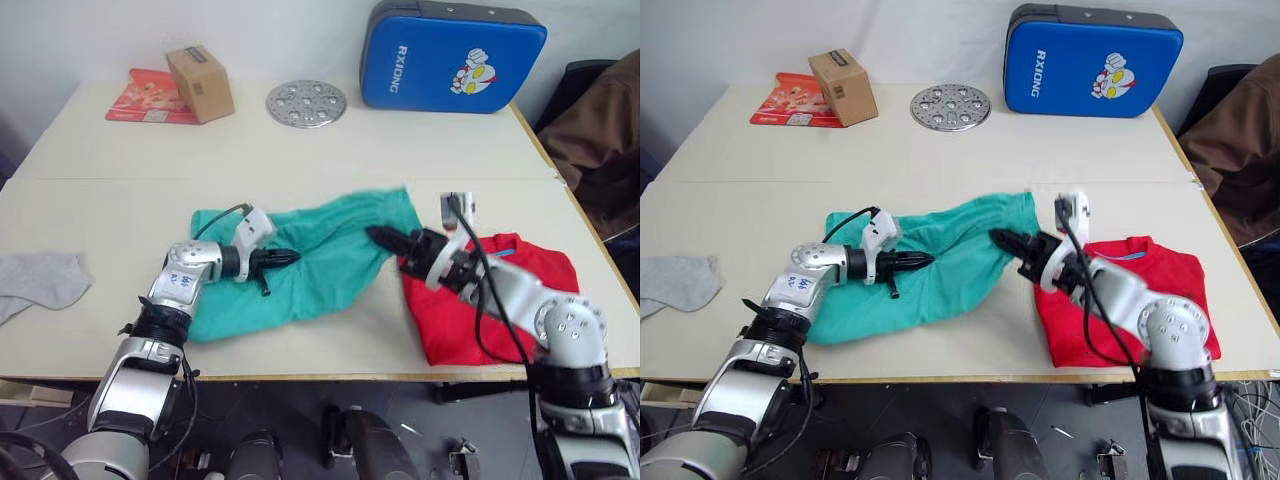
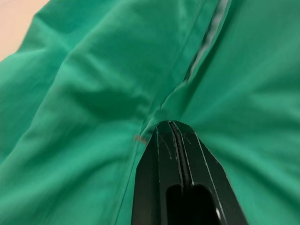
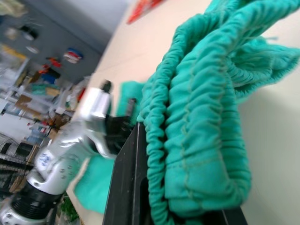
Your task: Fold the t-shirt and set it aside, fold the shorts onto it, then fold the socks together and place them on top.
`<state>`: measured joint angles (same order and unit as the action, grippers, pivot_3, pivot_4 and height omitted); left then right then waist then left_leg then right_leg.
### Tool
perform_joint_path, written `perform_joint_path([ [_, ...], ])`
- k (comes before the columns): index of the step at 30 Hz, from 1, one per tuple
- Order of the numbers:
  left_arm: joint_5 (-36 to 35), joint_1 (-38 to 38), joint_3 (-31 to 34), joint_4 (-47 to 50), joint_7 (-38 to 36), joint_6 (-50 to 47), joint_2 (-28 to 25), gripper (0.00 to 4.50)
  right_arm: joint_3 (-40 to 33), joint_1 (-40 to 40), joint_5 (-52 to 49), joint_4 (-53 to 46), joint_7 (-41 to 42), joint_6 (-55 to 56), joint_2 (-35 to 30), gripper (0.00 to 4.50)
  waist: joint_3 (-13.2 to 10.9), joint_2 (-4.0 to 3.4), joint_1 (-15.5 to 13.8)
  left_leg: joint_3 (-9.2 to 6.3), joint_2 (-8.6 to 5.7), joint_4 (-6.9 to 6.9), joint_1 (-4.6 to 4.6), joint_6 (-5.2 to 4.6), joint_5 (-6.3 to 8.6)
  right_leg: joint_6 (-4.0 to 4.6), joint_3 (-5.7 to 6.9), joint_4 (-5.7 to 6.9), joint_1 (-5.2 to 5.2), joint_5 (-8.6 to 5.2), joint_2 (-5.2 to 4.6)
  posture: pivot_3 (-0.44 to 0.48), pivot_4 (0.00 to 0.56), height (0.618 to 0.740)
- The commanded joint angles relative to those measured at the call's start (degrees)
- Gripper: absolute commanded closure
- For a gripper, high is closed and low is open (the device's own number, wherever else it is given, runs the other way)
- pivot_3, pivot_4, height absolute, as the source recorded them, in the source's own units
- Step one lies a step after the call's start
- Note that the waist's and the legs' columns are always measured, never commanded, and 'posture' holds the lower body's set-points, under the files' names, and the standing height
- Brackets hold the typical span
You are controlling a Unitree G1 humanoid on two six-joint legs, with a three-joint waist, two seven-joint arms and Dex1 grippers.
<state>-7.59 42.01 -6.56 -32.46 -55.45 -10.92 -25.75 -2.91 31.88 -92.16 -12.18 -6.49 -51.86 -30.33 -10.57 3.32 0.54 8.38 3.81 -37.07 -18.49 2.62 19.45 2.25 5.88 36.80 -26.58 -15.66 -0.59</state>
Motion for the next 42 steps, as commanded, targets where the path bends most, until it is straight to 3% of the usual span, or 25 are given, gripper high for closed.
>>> perform_joint_path([
  [1, -1.3, -0.9, 2.5, 3.6, 0.7, -1.9, -1.4, 4.5, 2.5, 5.4, 3.6, 1.7, 5.8, -2.8, 1.5, 4.49, 0.0, -0.02, 0.1, 0.0, 0.01, 0.0, 0.04, 0.01, 0.0, 0.04, 0.01, 0.02, -0.03, -0.01, 0.0, 0.0, 0.15, 0.74],
  [5, -7.7, -4.1, 8.0, 16.1, -1.8, -9.9, -6.1, 3.69, 5.9, 11.5, 10.2, 6.9, 8.3, -4.1, 6.4, 4.5, 0.0, -0.05, 1.3, 0.03, 0.01, -0.07, 0.02, 0.0, 0.0, 0.11, 0.0, 0.06, -0.09, 0.01, -0.05, 0.0, 0.15, 0.74],
  [12, -17.8, -14.3, 22.6, 32.3, 0.0, -23.5, -16.9, 1.43, 8.8, 19.8, 17.6, 11.9, 18.0, -6.5, 14.5, 4.5, -0.2, -0.25, 2.5, 0.03, 0.03, -0.02, 0.1, 0.1, -0.03, 0.35, -0.03, 0.25, -0.12, -0.1, -0.05, 0.0, 0.15, 0.74],
  [17, -15.9, -20.5, 28.4, 33.0, 5.4, -21.9, -20.2, 1.43, 16.0, 23.8, 27.7, 14.8, 28.6, -6.8, 18.9, 4.5, -0.2, -0.29, 2.5, -0.02, 0.01, -0.06, 0.1, 0.1, -0.03, 0.39, -0.01, 0.26, -0.13, -0.12, -0.1, 0.0, 0.15, 0.74],
  [21, -15.0, -22.2, 29.6, 33.1, 8.7, -20.8, -20.7, 1.38, 28.2, 24.6, 44.3, 21.1, 36.6, 0.0, 22.0, 3.19, -0.2, -0.25, 2.5, -0.03, 0.01, -0.06, 0.09, 0.02, 0.02, 0.4, 0.0, 0.24, -0.13, -0.11, -0.11, 0.0, 0.15, 0.74],
  [25, -15.1, -23.2, 30.4, 33.2, 10.0, -20.4, -21.4, 1.38, 28.1, 24.9, 49.4, 22.8, 42.8, 4.4, 25.4, 1.82, -0.1, -0.21, 2.5, -0.02, -0.03, -0.12, -0.18, -0.04, 0.05, 0.43, 0.02, 0.24, -0.39, -0.09, -0.19, 0.0, 0.15, 0.74],
  [28, -15.2, -22.8, 31.4, 31.6, 10.7, -20.0, -22.5, 1.38, 24.7, 24.8, 48.4, 20.8, 46.0, 3.7, 26.8, 1.82, -0.1, -0.1, 2.5, 0.01, -0.09, -0.36, -0.87, -0.07, 0.05, 0.47, 0.11, 0.73, -1.05, -0.07, -0.36, 0.0, 0.15, 0.74],
  [35, -17.5, -16.4, 29.5, 29.7, 9.6, -20.8, -23.9, 1.38, 18.7, 21.7, 47.6, 15.0, 48.9, -1.0, 23.1, 1.82, -0.1, -0.1, 2.4, 0.01, -0.15, -0.43, -0.79, -0.11, 0.08, 0.53, 0.11, 0.62, -1.01, -0.09, -0.45, 0.0, 0.15, 0.74],
  [38, -18.5, -13.7, 27.3, 30.1, 8.8, -21.5, -22.5, 1.38, 20.4, 19.7, 51.7, 15.1, 48.2, -0.1, 22.8, 2.43, -0.1, -0.1, 2.3, 0.0, -0.17, -0.53, -0.72, -0.1, 0.07, 0.54, 0.11, 0.7, -0.94, -0.08, -0.48, 0.0, 0.15, 0.74],
  [42, -16.8, -13.4, 18.9, 31.9, 4.5, -20.1, -20.9, 2.27, 26.4, 16.9, 61.3, 17.8, 47.1, 5.8, 23.5, 3.83, -0.1, -0.11, 2.7, 0.07, -0.2, -0.52, -0.69, -0.03, 0.03, 0.58, 0.08, 0.83, -1.0, -0.09, -0.48, 0.0, 0.15, 0.74],
])
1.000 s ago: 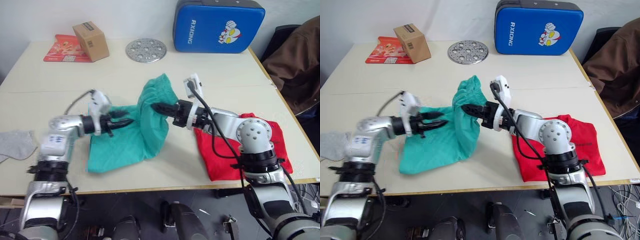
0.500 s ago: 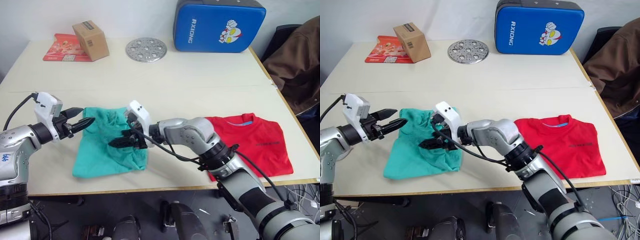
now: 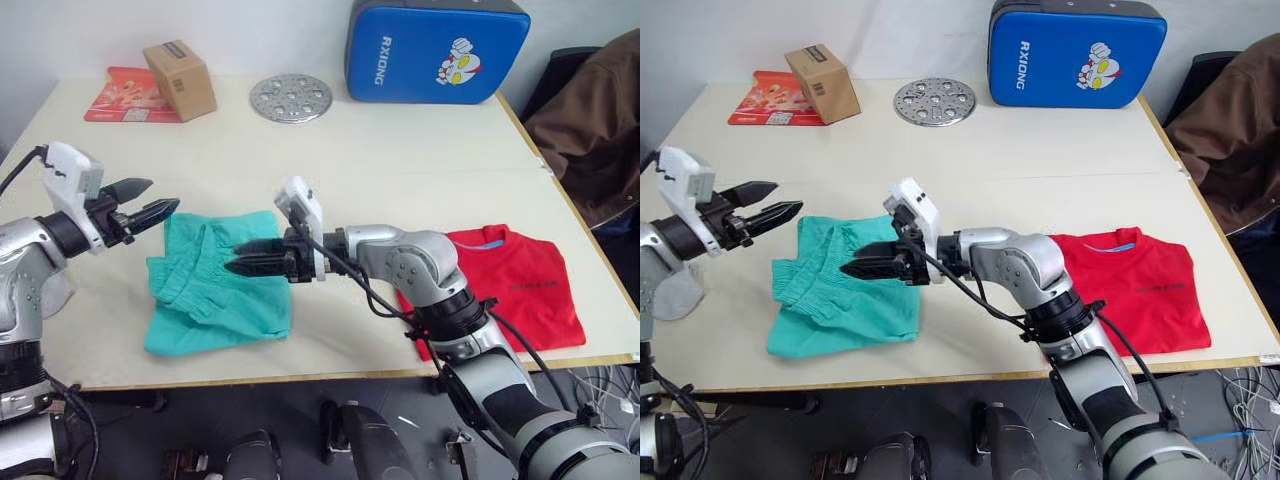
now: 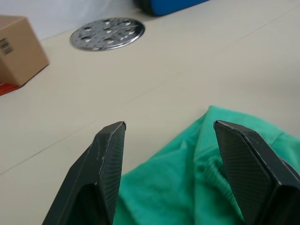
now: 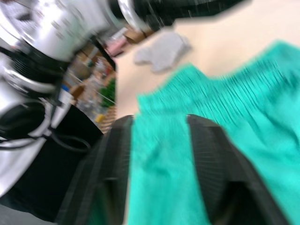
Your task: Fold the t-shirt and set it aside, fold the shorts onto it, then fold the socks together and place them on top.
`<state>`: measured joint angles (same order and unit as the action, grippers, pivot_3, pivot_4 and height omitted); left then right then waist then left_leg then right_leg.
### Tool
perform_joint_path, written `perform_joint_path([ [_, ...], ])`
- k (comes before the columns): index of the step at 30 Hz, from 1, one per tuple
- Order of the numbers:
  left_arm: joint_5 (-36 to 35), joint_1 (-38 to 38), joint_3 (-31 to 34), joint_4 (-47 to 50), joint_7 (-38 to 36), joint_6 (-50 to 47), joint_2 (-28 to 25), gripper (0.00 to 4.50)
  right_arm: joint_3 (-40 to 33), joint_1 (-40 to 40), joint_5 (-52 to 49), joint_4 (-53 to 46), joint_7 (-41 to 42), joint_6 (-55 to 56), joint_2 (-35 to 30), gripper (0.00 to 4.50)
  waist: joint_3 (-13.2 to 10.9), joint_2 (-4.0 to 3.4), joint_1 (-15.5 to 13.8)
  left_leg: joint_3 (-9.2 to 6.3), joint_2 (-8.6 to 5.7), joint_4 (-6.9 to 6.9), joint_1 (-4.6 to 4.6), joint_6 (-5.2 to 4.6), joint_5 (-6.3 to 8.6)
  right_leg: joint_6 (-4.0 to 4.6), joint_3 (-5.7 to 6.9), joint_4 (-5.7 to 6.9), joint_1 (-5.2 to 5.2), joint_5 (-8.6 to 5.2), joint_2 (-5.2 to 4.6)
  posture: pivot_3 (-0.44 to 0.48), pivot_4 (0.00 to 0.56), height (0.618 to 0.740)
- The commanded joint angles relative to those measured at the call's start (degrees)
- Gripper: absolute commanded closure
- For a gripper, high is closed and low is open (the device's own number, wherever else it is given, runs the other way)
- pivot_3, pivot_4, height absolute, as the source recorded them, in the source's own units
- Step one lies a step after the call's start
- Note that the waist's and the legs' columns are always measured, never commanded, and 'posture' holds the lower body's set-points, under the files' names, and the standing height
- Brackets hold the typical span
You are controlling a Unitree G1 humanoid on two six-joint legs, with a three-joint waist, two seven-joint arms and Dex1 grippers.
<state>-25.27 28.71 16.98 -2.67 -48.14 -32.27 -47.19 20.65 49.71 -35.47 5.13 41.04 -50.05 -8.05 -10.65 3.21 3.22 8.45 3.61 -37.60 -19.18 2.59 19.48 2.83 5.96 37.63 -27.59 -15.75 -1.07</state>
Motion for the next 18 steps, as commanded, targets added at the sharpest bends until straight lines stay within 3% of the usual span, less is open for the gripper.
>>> perform_joint_path([
  [1, 2.2, -0.4, -7.2, 1.9, -3.7, 1.9, 0.7, 2.59, 4.1, -1.5, 6.8, 1.6, -0.8, 5.3, 1.7, 4.19, 0.0, 0.0, 0.1, 0.01, 0.0, 0.01, 0.0, 0.03, -0.01, 0.04, 0.0, 0.03, -0.02, -0.02, 0.0, 0.0, 0.15, 0.74],
  [2, 3.4, -0.3, -9.3, 1.2, -4.1, 2.4, 1.0, 2.9, 5.3, -2.0, 8.9, 2.6, -1.2, 6.4, 1.9, 4.49, 0.0, 0.0, 0.1, 0.01, 0.0, 0.0, 0.0, 0.08, -0.04, 0.06, 0.01, 0.06, -0.03, -0.04, 0.02, 0.0, 0.15, 0.74],
  [7, 11.9, 2.5, -17.1, -7.0, -2.0, 10.4, 3.5, 4.47, 10.5, -4.4, 18.4, 5.4, -0.1, 10.3, -1.3, 4.5, 0.0, 0.0, -0.1, 0.0, 0.01, -0.06, -0.02, 0.16, -0.09, 0.14, 0.0, 0.14, -0.09, -0.04, 0.04, 0.0, 0.15, 0.74],
  [12, 14.0, 3.9, -17.3, -10.8, -1.1, 15.1, 5.5, 4.47, 5.0, -5.2, 13.3, -0.1, 4.5, 6.2, -2.2, 4.5, 0.0, 0.0, -0.2, -0.05, 0.01, -0.12, -0.02, 0.14, -0.09, 0.14, 0.02, 0.14, -0.03, -0.03, 0.03, 0.0, 0.15, 0.74],
  [18, 0.0, 1.5, -6.1, -1.1, -4.7, 1.5, 3.2, 4.47, -6.6, 2.2, 7.8, 4.5, 2.2, 1.5, 3.0, 4.5, 0.0, 0.0, 0.3, -0.02, 0.07, -0.18, -0.03, 0.2, -0.12, 0.23, 0.04, 0.25, -0.09, 0.02, 0.06, 0.0, 0.15, 0.74],
])
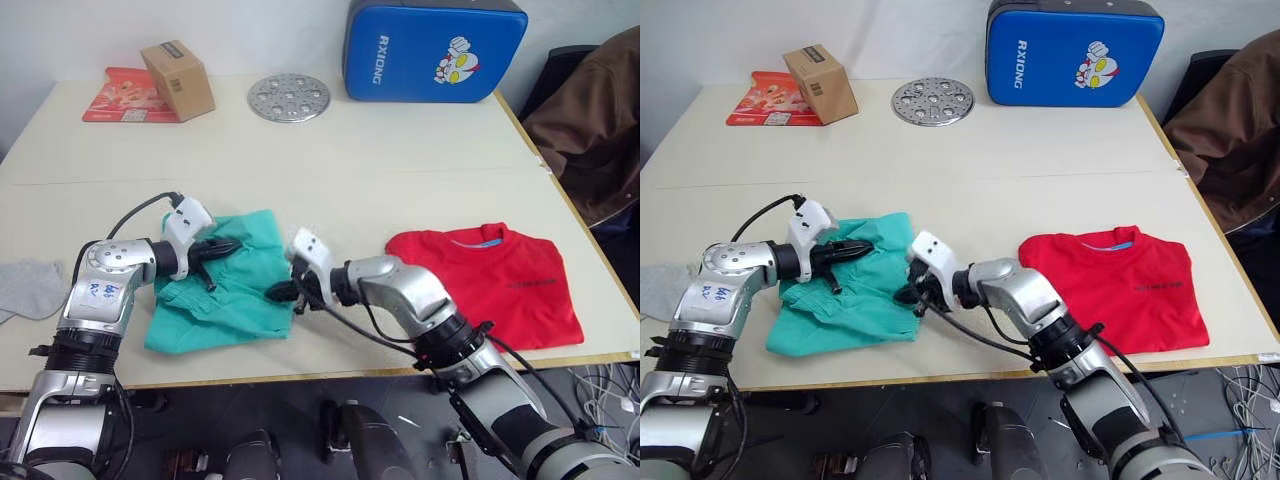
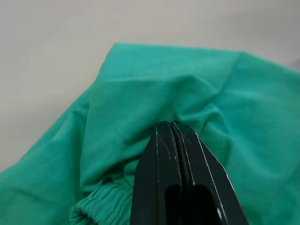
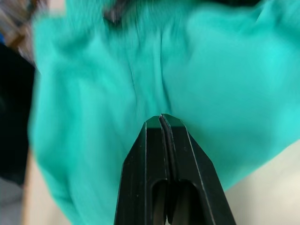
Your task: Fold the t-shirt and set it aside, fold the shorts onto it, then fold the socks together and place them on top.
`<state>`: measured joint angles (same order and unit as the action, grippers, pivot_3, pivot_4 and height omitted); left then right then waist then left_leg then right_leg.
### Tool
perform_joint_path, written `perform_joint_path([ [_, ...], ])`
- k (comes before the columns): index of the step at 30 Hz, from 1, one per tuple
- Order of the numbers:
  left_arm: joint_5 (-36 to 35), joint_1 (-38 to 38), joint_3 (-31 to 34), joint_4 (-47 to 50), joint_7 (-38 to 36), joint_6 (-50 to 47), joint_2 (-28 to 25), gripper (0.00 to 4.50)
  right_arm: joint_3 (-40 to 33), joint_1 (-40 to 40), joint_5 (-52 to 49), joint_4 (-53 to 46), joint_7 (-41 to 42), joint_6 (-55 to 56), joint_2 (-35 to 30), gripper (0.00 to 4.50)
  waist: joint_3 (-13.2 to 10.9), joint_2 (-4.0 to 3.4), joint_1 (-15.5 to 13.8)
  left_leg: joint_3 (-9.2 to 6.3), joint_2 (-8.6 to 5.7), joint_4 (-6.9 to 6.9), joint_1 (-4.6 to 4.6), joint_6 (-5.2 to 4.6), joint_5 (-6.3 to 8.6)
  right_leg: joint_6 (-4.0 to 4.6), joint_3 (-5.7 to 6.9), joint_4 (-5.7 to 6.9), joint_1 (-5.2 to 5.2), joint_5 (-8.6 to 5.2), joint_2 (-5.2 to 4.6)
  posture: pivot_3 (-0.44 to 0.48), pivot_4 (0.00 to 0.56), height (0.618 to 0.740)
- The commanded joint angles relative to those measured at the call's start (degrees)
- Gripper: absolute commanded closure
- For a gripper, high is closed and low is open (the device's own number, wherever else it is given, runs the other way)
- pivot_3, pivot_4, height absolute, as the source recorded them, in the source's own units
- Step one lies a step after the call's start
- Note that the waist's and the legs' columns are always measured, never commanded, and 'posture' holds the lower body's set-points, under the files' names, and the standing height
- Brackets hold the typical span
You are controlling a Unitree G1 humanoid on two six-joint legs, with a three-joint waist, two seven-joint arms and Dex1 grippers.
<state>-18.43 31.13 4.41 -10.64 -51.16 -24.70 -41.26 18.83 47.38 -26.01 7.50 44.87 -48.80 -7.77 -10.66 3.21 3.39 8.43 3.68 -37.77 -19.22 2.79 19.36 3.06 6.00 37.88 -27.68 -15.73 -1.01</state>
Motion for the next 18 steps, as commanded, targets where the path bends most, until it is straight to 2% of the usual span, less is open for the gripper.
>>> perform_joint_path([
  [1, -8.5, -2.4, 7.6, 9.1, -2.3, -8.6, -3.7, 4.47, -5.3, 5.9, -0.5, 4.6, -2.6, 1.6, 3.6, 4.5, 0.0, 0.0, 0.2, 0.0, 0.03, 0.0, 0.02, 0.04, -0.02, 0.01, 0.0, 0.01, 0.0, 0.0, 0.03, 0.0, 0.15, 0.74],
  [5, -10.7, -11.9, 8.2, 18.0, -5.8, -12.7, -8.3, 4.47, -5.8, 11.1, 5.7, 17.6, -7.0, 8.8, 6.9, 4.5, 0.0, -0.05, 0.8, -0.01, 0.03, 0.15, 0.16, 0.14, -0.06, 0.13, -0.04, -0.01, 0.05, -0.05, 0.05, 0.0, 0.15, 0.74],
  [9, -8.2, -16.5, 7.0, 21.1, -3.2, -12.7, -8.6, 4.47, -4.7, 13.9, 11.6, 29.1, -8.8, 17.2, 9.4, 4.5, 0.0, -0.04, 0.6, -0.09, 0.01, 0.09, 0.01, 0.1, -0.09, 0.14, -0.03, -0.06, 0.03, -0.05, 0.04, 0.0, 0.15, 0.74],
  [13, -5.3, -20.4, 6.0, 22.2, -1.4, -10.8, -8.6, 4.47, -6.7, 16.8, 15.6, 39.2, -13.2, 23.7, 11.1, 4.5, 0.0, -0.04, 0.9, -0.08, 0.0, 0.11, 0.02, 0.09, -0.09, 0.14, -0.06, -0.07, 0.02, -0.05, 0.04, 0.0, 0.15, 0.74],
  [15, -5.0, -23.1, 7.1, 23.1, -1.4, -10.5, -9.1, 4.47, -8.1, 18.2, 16.6, 42.3, -14.4, 26.4, 10.6, 4.5, 0.0, -0.05, 1.2, -0.08, 0.01, 0.14, 0.02, 0.09, -0.09, 0.15, -0.05, -0.06, 0.01, -0.05, 0.04, 0.0, 0.15, 0.74],
  [18, -7.9, -26.8, 12.4, 24.7, -1.8, -12.0, -9.8, 4.47, -12.8, 19.4, 12.7, 41.0, -10.8, 24.3, 9.6, 4.5, 0.0, -0.05, 1.5, -0.08, 0.02, 0.22, 0.04, 0.09, -0.09, 0.15, -0.05, -0.08, 0.0, -0.05, 0.04, 0.0, 0.15, 0.74],
])
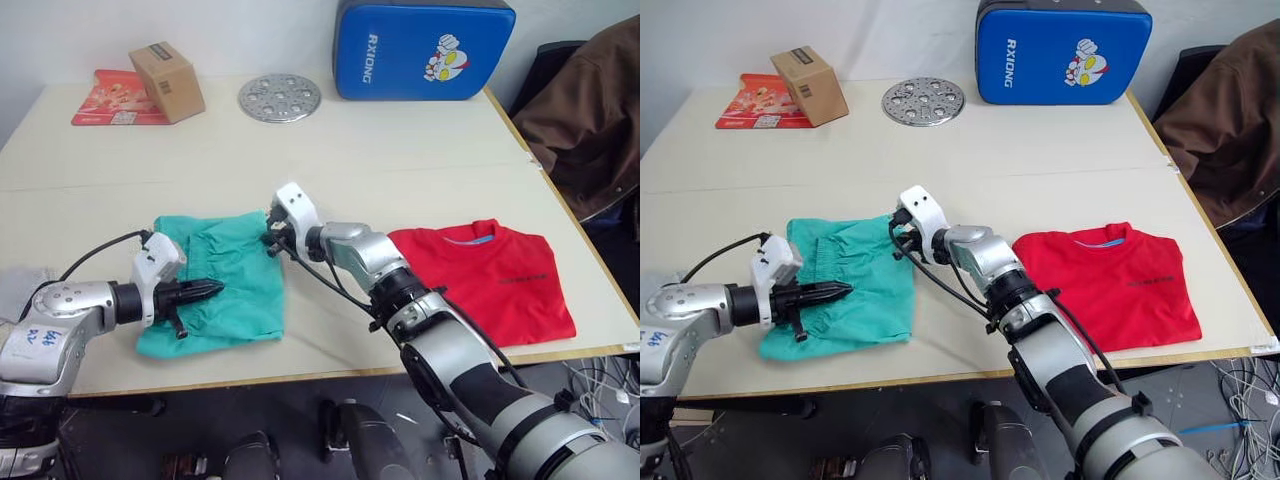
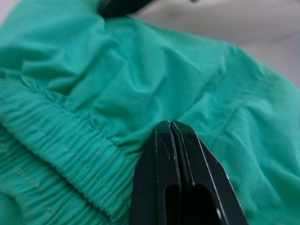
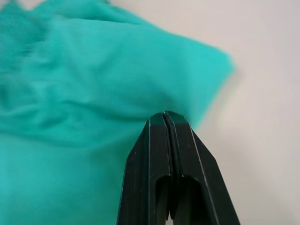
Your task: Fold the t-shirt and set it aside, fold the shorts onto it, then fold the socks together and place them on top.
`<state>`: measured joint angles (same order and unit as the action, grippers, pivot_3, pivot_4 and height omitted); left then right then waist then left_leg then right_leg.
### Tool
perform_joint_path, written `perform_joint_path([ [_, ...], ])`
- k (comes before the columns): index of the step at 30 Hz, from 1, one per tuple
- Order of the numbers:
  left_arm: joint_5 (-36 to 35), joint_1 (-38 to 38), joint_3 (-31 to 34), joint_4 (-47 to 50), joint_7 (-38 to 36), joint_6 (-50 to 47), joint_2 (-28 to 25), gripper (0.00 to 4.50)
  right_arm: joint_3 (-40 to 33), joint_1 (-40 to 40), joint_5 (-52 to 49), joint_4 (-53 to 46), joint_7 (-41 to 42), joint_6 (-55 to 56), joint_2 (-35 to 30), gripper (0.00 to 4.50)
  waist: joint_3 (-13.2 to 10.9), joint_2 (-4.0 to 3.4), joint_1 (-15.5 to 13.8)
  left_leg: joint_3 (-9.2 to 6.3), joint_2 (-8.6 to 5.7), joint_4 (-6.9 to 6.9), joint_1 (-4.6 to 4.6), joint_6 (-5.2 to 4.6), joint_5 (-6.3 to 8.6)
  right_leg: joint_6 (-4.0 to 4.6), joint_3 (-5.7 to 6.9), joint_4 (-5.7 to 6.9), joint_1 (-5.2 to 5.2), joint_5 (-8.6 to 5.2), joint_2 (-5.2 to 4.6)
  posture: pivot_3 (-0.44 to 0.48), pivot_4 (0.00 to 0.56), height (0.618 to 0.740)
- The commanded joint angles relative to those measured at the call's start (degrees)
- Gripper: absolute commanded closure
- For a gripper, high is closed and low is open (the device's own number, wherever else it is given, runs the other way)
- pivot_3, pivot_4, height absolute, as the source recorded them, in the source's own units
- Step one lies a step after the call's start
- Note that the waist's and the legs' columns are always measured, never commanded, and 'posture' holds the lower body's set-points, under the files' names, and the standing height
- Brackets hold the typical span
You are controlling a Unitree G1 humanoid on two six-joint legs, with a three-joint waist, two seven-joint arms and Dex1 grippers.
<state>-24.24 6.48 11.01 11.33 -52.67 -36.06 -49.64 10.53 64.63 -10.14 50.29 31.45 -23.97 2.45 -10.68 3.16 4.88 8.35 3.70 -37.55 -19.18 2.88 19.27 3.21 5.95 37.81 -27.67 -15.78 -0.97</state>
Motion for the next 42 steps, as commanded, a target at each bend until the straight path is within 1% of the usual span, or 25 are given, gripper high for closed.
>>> perform_joint_path([
  [1, -3.6, -2.7, 7.7, 3.3, -0.5, -1.4, -1.4, 4.47, -5.8, 2.2, -4.8, -3.4, 4.6, -3.0, -1.1, 4.5, 0.0, 0.0, 0.0, 0.0, 0.01, 0.03, -0.01, 0.0, 0.0, 0.0, 0.0, -0.02, -0.02, 0.0, 0.01, 0.0, 0.15, 0.74],
  [2, -5.4, -3.1, 9.8, 3.9, -0.6, -2.8, -1.4, 4.47, -6.8, 1.9, -6.7, -5.7, 6.8, -6.7, -1.6, 4.5, 0.0, -0.01, -0.1, -0.01, 0.02, 0.04, 0.0, 0.01, -0.01, 0.0, 0.01, -0.02, -0.02, 0.0, 0.01, 0.0, 0.15, 0.74],
  [3, -6.9, -3.0, 11.5, 4.2, -0.4, -4.2, -1.6, 4.49, -7.1, 1.3, -8.6, -8.7, 9.3, -11.2, -2.4, 4.33, 0.0, -0.01, -0.1, -0.01, 0.02, 0.05, -0.01, 0.0, -0.01, 0.0, 0.0, -0.03, -0.02, 0.0, 0.02, 0.0, 0.15, 0.74],
  [5, -9.1, -2.9, 14.1, 3.8, -2.1, -5.2, -2.8, 4.08, -6.1, -1.4, -12.9, -16.3, 14.0, -24.2, -4.4, 3.89, 0.0, -0.01, -0.1, -0.03, 0.01, 0.08, -0.02, -0.02, -0.02, 0.0, 0.0, -0.04, -0.03, 0.0, 0.01, 0.0, 0.15, 0.74],
  [6, -9.5, -3.0, 14.6, 3.6, -3.0, -5.1, -3.3, 3.87, -5.6, -2.5, -13.7, -18.8, 14.6, -27.4, -4.9, 3.59, 0.0, -0.01, -0.1, -0.03, 0.01, 0.12, 0.02, -0.02, -0.02, 0.0, 0.0, -0.05, 0.0, 0.0, 0.01, 0.0, 0.15, 0.74],
  [9, -9.9, -2.6, 15.0, 2.9, -4.2, -4.5, -4.7, 2.93, -4.6, -5.6, -14.2, -23.2, 14.1, -32.6, -5.4, 2.51, 0.0, -0.01, -0.1, -0.04, -0.01, 0.23, 0.06, -0.03, -0.03, 0.0, 0.01, -0.11, 0.02, 0.0, 0.01, 0.0, 0.15, 0.74],
  [10, -10.1, -2.1, 15.2, 2.4, -4.6, -4.4, -5.0, 2.58, -4.3, -6.7, -14.3, -23.8, 13.9, -33.9, -5.2, 2.15, 0.0, -0.01, -0.1, -0.04, -0.01, 0.23, 0.06, -0.03, -0.03, 0.0, 0.01, -0.12, 0.02, 0.0, 0.0, 0.0, 0.15, 0.74],
  [11, -10.3, -1.7, 15.3, 2.0, -4.8, -4.3, -5.2, 2.34, -4.1, -7.4, -14.3, -24.3, 13.7, -34.8, -5.1, 1.84, 0.0, 0.0, -0.1, -0.04, -0.01, 0.23, 0.04, -0.04, -0.03, 0.0, 0.01, -0.13, 0.02, 0.0, 0.0, 0.0, 0.15, 0.74],
  [12, -10.4, -1.4, 15.4, 1.8, -4.9, -4.2, -5.3, 1.96, -4.1, -7.8, -14.2, -24.7, 13.4, -35.3, -5.0, 1.47, 0.0, 0.0, -0.1, -0.05, -0.02, 0.22, 0.03, -0.04, -0.03, 0.0, 0.02, -0.13, 0.02, 0.0, 0.0, 0.0, 0.15, 0.74],
  [15, -10.5, -0.5, 15.3, 1.5, -5.4, -3.4, -5.4, 1.06, -5.1, -8.2, -14.6, -22.6, 11.4, -36.6, -2.2, 0.47, 0.0, -0.01, 0.0, -0.05, -0.03, 0.22, 0.01, -0.04, -0.04, 0.0, 0.02, -0.13, 0.0, 0.0, 0.0, 0.0, 0.15, 0.74],
  [16, -10.5, -0.3, 15.2, 1.4, -5.3, -3.1, -5.4, 0.68, -5.1, -8.2, -14.2, -21.3, 10.7, -36.1, -0.9, 0.06, 0.0, 0.0, 0.0, -0.04, -0.03, 0.24, 0.03, -0.03, -0.04, 0.0, 0.01, -0.12, 0.0, 0.0, 0.01, 0.0, 0.15, 0.74],
  [17, -10.4, -0.1, 15.1, 1.3, -5.3, -3.0, -5.3, 0.36, -5.0, -8.2, -13.8, -20.4, 10.3, -35.6, -0.2, 0.0, 0.0, 0.01, 0.1, -0.03, -0.02, 0.26, 0.07, -0.01, -0.05, 0.0, 0.01, -0.12, 0.02, 0.0, 0.03, 0.0, 0.15, 0.74],
  [18, -10.2, 0.1, 15.0, 1.3, -5.1, -2.9, -5.3, 0.03, -4.9, -8.0, -13.5, -19.0, 9.8, -35.2, 1.0, 0.0, 0.0, 0.01, 0.2, -0.03, -0.01, 0.29, 0.08, 0.03, -0.07, 0.0, 0.01, -0.12, 0.02, 0.01, 0.04, 0.0, 0.15, 0.74],
  [25, -10.4, 0.9, 14.8, 1.7, -4.2, -2.7, -4.9, 0.03, -6.1, -5.8, -13.6, -13.5, 8.3, -33.8, 7.6, 0.0, 0.0, 0.01, 0.2, -0.02, 0.0, 0.37, 0.11, 0.09, -0.11, 0.02, 0.0, -0.12, 0.01, 0.01, 0.06, 0.0, 0.15, 0.74],
  [28, -10.7, 1.2, 14.9, 2.0, -3.9, -2.9, -4.8, 0.0, -6.8, -4.9, -12.9, -11.2, 7.5, -32.3, 8.9, 0.59, 0.0, 0.01, 0.2, -0.03, 0.0, 0.37, 0.1, 0.09, -0.1, 0.02, 0.0, -0.12, 0.01, 0.01, 0.06, 0.0, 0.15, 0.74],
  [32, -11.6, 1.3, 14.9, 2.5, -3.6, -3.2, -4.4, 0.0, -6.8, -4.6, -12.9, -11.3, 8.1, -32.1, 8.6, 2.0, 0.0, 0.01, 0.0, -0.05, -0.01, 0.34, 0.05, 0.07, -0.11, 0.03, 0.0, -0.16, 0.0, 0.01, 0.04, 0.0, 0.15, 0.74],
  [35, -12.7, 1.5, 14.2, 3.4, -3.6, -3.7, -4.0, 0.0, -7.1, -5.0, -13.5, -13.7, 8.4, -33.0, 7.6, 3.03, 0.0, 0.01, 0.0, -0.05, -0.01, 0.34, 0.03, 0.06, -0.1, 0.03, 0.0, -0.18, 0.0, 0.02, 0.04, 0.0, 0.15, 0.74],
  [37, -14.4, 2.4, 13.3, 4.4, -3.7, -4.7, -3.6, 0.0, -7.1, -5.7, -14.1, -17.4, 8.4, -34.5, 6.0, 3.76, 0.0, 0.0, -0.1, -0.06, -0.01, 0.35, 0.03, 0.06, -0.1, 0.03, 0.01, -0.18, -0.01, 0.02, 0.04, 0.0, 0.15, 0.74],
  [39, -17.2, 4.2, 11.9, 6.0, -4.1, -6.8, -2.9, 0.0, -7.4, -7.1, -15.3, -23.9, 8.3, -38.0, 3.5, 4.43, 0.0, 0.03, -0.3, -0.09, -0.02, 0.33, 0.0, 0.05, -0.11, 0.03, 0.01, -0.18, -0.01, 0.02, 0.04, 0.0, 0.15, 0.74],
  [42, -21.5, 7.6, 9.3, 8.2, -4.1, -9.7, -1.6, 0.0, -6.7, -10.2, -17.6, -35.4, 8.6, -44.0, -1.6, 4.43, 0.0, 0.03, -0.9, -0.09, -0.05, 0.33, -0.02, 0.03, -0.1, 0.02, 0.01, -0.22, 0.02, 0.02, 0.03, 0.0, 0.15, 0.74],
])
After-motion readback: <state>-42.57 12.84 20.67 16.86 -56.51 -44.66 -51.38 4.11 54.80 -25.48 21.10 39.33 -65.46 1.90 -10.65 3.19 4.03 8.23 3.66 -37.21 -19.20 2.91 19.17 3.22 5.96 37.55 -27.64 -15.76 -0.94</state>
